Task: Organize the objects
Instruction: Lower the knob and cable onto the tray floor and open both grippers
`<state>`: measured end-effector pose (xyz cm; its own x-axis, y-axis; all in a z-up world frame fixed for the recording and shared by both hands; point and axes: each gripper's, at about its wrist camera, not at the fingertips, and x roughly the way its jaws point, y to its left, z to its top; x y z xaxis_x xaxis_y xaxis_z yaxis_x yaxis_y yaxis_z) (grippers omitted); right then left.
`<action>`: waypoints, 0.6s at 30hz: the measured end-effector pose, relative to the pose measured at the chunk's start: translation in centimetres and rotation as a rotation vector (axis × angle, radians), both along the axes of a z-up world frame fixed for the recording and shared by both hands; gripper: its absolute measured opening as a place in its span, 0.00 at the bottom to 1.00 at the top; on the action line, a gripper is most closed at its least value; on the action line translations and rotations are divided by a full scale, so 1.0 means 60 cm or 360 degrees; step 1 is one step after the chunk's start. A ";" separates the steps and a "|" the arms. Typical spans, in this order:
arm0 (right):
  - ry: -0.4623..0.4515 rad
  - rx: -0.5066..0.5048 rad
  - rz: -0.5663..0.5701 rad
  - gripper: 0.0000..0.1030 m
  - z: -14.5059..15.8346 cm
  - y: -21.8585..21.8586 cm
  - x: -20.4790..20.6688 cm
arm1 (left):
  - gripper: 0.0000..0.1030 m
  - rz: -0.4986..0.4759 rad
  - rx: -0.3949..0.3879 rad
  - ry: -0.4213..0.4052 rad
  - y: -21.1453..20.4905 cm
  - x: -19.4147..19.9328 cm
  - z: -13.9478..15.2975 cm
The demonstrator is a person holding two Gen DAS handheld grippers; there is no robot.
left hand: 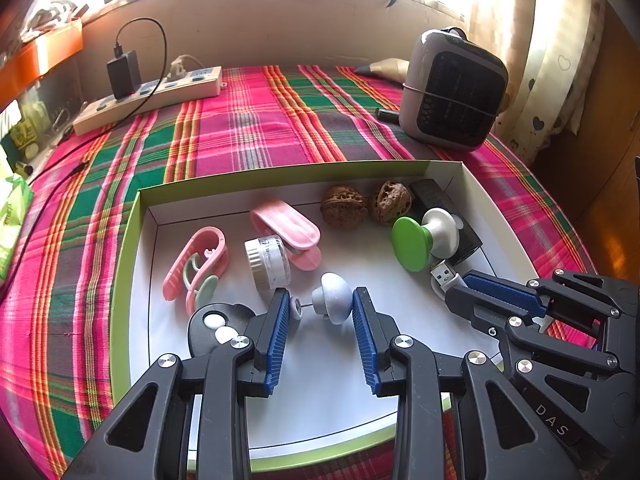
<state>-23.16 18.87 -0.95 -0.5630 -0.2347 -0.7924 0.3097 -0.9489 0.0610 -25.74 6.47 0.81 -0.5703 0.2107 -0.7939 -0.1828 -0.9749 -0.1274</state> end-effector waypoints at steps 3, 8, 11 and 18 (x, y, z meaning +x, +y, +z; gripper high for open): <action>-0.0001 0.0005 -0.0001 0.13 0.000 0.000 0.000 | 0.30 -0.0001 -0.0001 0.0000 0.000 0.000 0.000; -0.0008 0.0004 -0.0003 0.17 -0.001 -0.001 0.000 | 0.34 -0.0007 0.0009 0.0001 -0.002 0.001 0.000; -0.0003 -0.0001 -0.0010 0.27 0.000 -0.001 0.001 | 0.36 0.0003 0.0014 -0.0001 -0.005 0.002 -0.001; 0.0006 0.0007 -0.0020 0.28 0.003 -0.001 0.007 | 0.38 0.0017 0.0013 0.0007 -0.006 0.010 0.003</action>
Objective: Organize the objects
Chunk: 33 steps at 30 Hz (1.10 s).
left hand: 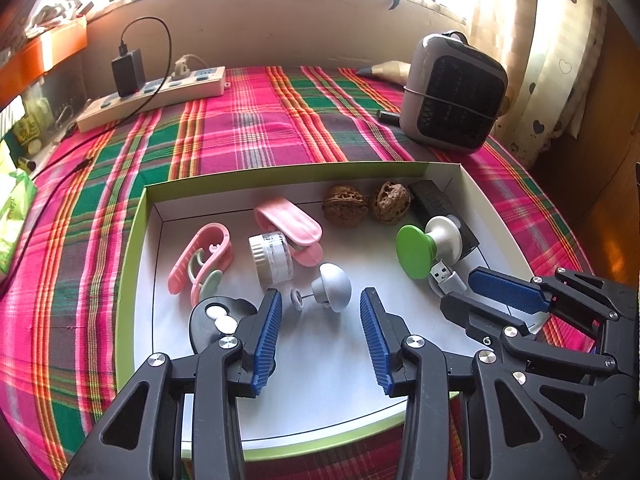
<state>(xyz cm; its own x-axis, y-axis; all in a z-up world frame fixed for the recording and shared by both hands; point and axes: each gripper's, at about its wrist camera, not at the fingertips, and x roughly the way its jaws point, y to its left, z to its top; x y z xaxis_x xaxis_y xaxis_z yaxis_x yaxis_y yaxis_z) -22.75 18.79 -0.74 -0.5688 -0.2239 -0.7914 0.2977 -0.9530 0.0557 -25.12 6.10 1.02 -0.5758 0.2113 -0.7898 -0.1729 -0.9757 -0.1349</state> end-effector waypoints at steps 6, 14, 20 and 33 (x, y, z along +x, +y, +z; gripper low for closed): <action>0.0021 0.0004 -0.0007 0.28 0.007 -0.002 0.011 | 0.38 0.0006 -0.0010 0.0016 0.000 0.012 0.007; 0.0077 -0.0005 -0.0029 0.28 0.023 -0.001 0.036 | 0.38 0.0026 -0.0019 0.0066 -0.003 0.042 0.026; 0.0120 -0.0024 -0.0047 0.28 0.032 -0.001 0.061 | 0.38 0.0075 -0.0078 0.0144 -0.004 0.074 0.040; 0.0178 -0.0051 -0.0070 0.36 0.040 -0.007 0.118 | 0.39 0.0142 -0.0085 0.0184 -0.015 0.143 0.043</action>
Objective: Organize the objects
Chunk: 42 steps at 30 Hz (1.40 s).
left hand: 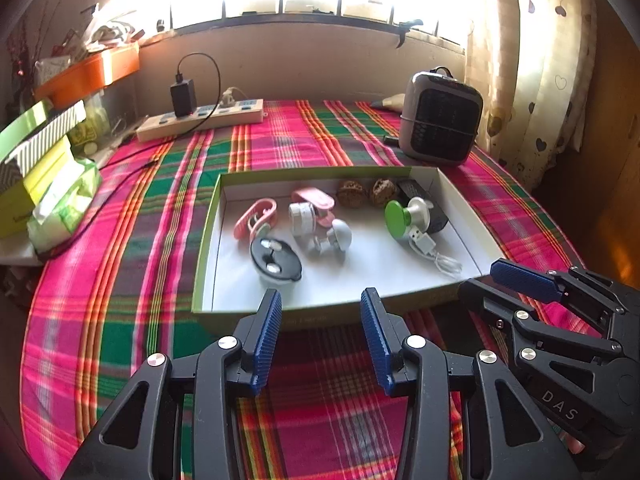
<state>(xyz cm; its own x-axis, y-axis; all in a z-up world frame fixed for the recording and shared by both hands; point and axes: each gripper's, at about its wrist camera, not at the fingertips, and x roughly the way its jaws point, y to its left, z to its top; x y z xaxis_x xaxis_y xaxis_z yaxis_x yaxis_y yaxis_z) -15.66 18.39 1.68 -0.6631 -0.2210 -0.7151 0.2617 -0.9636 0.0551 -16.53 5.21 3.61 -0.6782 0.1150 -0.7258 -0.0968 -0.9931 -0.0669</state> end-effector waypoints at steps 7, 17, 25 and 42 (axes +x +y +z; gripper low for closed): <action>-0.0042 0.0009 0.0020 0.36 -0.021 -0.009 0.029 | 0.39 -0.0007 -0.0019 -0.0034 -0.002 0.034 -0.018; -0.0083 0.0030 -0.0004 0.37 -0.045 -0.011 0.061 | 0.39 0.0048 -0.0024 -0.0059 -0.010 0.067 -0.038; -0.0109 0.0049 -0.0020 0.47 -0.058 -0.007 0.084 | 0.39 0.0054 -0.0038 -0.0088 -0.003 0.086 -0.057; -0.0059 0.0095 -0.0086 0.52 -0.064 -0.007 0.093 | 0.39 0.0107 -0.0071 -0.0078 0.007 0.097 -0.064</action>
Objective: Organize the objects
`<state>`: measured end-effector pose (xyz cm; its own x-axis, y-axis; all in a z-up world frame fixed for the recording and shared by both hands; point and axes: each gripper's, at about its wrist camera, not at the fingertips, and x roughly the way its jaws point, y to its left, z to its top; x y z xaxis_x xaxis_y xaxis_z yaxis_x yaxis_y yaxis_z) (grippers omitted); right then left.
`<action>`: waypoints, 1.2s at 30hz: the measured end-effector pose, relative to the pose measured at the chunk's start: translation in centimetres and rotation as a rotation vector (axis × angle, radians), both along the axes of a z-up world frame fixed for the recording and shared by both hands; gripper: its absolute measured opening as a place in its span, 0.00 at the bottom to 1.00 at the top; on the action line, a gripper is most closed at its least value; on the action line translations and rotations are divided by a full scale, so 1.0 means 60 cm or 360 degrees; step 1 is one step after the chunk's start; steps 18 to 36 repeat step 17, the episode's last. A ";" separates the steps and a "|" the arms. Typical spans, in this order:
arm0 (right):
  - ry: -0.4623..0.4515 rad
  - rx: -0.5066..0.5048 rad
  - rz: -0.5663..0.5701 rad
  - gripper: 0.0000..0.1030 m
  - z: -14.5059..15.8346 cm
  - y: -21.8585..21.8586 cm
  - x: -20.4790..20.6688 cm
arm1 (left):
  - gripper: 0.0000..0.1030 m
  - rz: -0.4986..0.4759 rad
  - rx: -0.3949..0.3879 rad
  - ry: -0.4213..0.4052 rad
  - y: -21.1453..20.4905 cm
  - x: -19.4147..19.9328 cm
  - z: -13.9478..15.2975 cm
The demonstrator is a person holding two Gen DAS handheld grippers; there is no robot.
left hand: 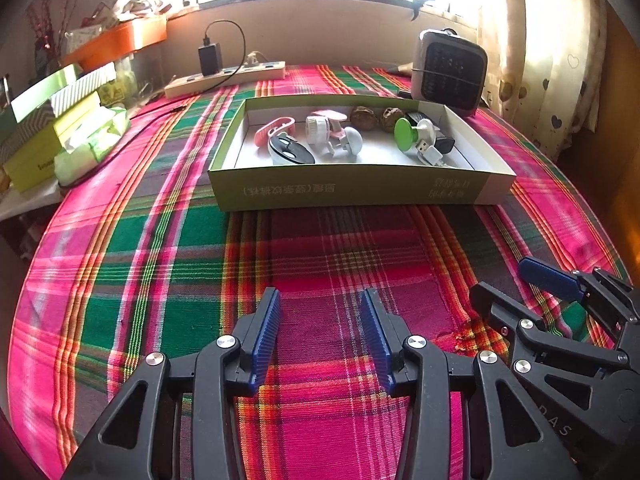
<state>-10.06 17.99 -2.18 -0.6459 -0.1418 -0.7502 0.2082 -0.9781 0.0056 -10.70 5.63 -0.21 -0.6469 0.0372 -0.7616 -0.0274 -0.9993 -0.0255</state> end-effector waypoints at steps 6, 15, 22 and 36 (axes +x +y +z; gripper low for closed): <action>0.0001 0.0000 0.0000 0.52 -0.001 -0.001 0.000 | 0.39 0.0000 0.0000 0.0000 0.000 0.000 0.000; 0.0001 0.0001 0.0000 0.54 -0.001 -0.002 0.000 | 0.39 -0.0001 0.0001 -0.0002 0.000 0.000 0.000; 0.0001 0.0001 0.0000 0.54 -0.001 -0.002 0.000 | 0.39 -0.0001 -0.0001 -0.0002 0.000 0.000 0.000; 0.0001 0.0001 0.0000 0.54 -0.001 -0.002 0.000 | 0.39 -0.0001 -0.0001 -0.0002 0.000 0.000 0.000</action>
